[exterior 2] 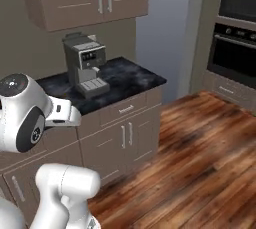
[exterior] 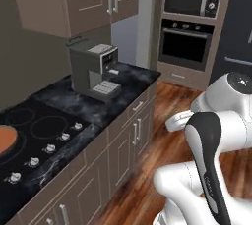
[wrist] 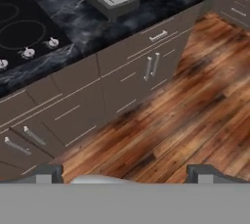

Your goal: Retrieve the fish from the fridge and place it on the saucepan with marinade on the stove.

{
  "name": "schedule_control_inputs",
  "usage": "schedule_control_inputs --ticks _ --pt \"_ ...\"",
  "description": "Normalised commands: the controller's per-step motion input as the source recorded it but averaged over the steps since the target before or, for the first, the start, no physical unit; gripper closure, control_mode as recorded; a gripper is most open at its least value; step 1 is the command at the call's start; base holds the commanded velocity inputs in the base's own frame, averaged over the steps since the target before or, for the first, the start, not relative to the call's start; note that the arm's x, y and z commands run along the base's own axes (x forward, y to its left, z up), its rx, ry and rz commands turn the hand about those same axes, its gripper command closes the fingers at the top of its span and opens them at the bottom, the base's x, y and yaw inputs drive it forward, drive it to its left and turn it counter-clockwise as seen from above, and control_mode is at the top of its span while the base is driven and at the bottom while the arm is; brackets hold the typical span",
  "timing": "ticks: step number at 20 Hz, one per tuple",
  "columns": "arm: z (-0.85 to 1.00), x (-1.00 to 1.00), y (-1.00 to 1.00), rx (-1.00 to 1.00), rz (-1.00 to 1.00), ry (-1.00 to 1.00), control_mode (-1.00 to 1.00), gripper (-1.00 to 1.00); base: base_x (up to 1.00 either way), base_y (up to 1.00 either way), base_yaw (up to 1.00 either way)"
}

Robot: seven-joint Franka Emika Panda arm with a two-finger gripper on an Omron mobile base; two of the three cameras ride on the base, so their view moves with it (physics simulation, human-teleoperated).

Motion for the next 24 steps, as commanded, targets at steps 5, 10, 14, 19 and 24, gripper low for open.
schedule_control_inputs --ticks 5,10,14,19,24 --pt "0.0 0.0 0.0 0.0 0.0 0.0 1.0 -1.0 0.0 -0.09 -0.63" --pt "0.0 0.0 0.0 0.0 0.0 0.0 1.0 -1.0 0.22 0.0 -0.54" --pt "0.0 0.0 0.0 0.0 0.0 0.0 1.0 -1.0 0.4 -0.07 -0.44" --pt "0.0 0.0 0.0 0.0 0.0 0.0 1.0 -1.0 0.55 -0.02 -0.41" --pt "0.0 0.0 0.0 0.0 0.0 0.0 1.0 -1.0 0.64 0.0 -0.42"
